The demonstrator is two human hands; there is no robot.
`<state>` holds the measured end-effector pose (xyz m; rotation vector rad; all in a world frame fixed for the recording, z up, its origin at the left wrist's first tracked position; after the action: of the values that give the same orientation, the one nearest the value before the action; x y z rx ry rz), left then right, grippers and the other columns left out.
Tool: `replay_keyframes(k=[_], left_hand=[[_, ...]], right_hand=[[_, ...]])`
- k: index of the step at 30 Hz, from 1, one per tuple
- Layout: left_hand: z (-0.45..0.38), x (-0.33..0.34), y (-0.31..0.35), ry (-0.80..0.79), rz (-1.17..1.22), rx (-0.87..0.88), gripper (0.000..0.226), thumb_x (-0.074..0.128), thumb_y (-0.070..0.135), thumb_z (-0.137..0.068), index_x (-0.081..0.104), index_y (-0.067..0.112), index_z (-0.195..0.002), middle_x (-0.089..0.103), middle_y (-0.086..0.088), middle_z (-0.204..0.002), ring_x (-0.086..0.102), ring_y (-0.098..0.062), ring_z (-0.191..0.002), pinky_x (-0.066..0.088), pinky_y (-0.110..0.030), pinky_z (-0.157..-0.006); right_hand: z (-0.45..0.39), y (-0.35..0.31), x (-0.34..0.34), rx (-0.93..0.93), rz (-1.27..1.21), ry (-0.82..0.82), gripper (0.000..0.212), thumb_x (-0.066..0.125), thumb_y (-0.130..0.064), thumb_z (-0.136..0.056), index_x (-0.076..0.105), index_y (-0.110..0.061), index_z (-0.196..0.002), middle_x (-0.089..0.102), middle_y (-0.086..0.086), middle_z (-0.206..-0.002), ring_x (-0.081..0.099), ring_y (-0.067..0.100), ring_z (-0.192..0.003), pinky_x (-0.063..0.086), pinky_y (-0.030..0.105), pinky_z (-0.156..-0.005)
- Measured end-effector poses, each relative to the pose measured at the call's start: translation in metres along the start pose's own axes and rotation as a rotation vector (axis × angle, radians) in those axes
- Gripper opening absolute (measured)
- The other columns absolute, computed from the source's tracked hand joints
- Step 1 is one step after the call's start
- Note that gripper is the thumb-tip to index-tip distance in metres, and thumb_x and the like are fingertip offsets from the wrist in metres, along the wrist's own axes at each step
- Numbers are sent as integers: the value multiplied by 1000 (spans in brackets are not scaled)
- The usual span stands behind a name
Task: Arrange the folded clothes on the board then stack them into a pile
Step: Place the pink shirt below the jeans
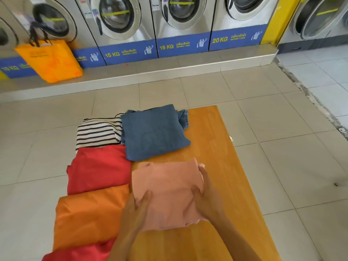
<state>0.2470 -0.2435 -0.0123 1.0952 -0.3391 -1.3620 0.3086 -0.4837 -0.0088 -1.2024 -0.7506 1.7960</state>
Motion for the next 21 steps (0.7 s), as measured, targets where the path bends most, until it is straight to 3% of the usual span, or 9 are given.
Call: replay_keyframes(k=[4,9,11,14,17,21], left_hand=[[-13,-28,21,84,58,95,25,64,41,-91,57,36,-114,63,24,-105,61,-4,-99,48,-30,-87],[-53,-20,13,92,-68,41,38,61,41,-93,58,21,-125,64,7,-112,61,-19,-105,48,-33,-87],[-66,-9,2,73,-153,13,33,60,35,-93,58,15,-119,65,1,-108,62,-24,-103,47,-32,-82],[-81,2,-18,60,-222,-27,38,58,37,-94,54,11,-121,65,-8,-118,62,-29,-107,50,-41,-92],[-87,6,-21,73,-247,-43,42,56,37,-93,51,11,-126,63,-9,-123,60,-31,-112,48,-42,-95],[-82,9,-19,60,-248,-36,59,59,39,-90,43,17,-142,61,-6,-132,58,-31,-118,47,-38,-97]], right_hand=[[-28,-35,17,-76,28,-11,66,50,-21,-101,18,-39,-156,54,-3,-143,58,30,-120,40,31,-84],[-64,-35,28,-71,93,9,64,50,-17,-100,23,-30,-156,51,2,-148,52,30,-129,37,29,-91],[-70,-21,32,-28,121,0,64,50,-17,-100,24,-31,-156,56,4,-142,56,32,-123,39,32,-88],[-74,2,37,30,194,-35,63,49,-20,-100,22,-31,-155,63,10,-130,62,36,-109,45,37,-83],[-79,11,34,34,235,-56,60,48,-17,-100,25,-26,-155,64,11,-126,62,36,-106,45,37,-81],[-81,19,28,63,288,-47,59,47,-23,-99,25,-33,-152,67,6,-113,61,28,-89,51,41,-76]])
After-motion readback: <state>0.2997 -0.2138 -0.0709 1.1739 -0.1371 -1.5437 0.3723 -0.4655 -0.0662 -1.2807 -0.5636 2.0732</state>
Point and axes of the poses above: each hand's wrist, its own z-axis away from the middle knuckle, its own x-axis out of the palm, y = z × x, the point moved 5 cm from there along -z, towards the middle knuckle
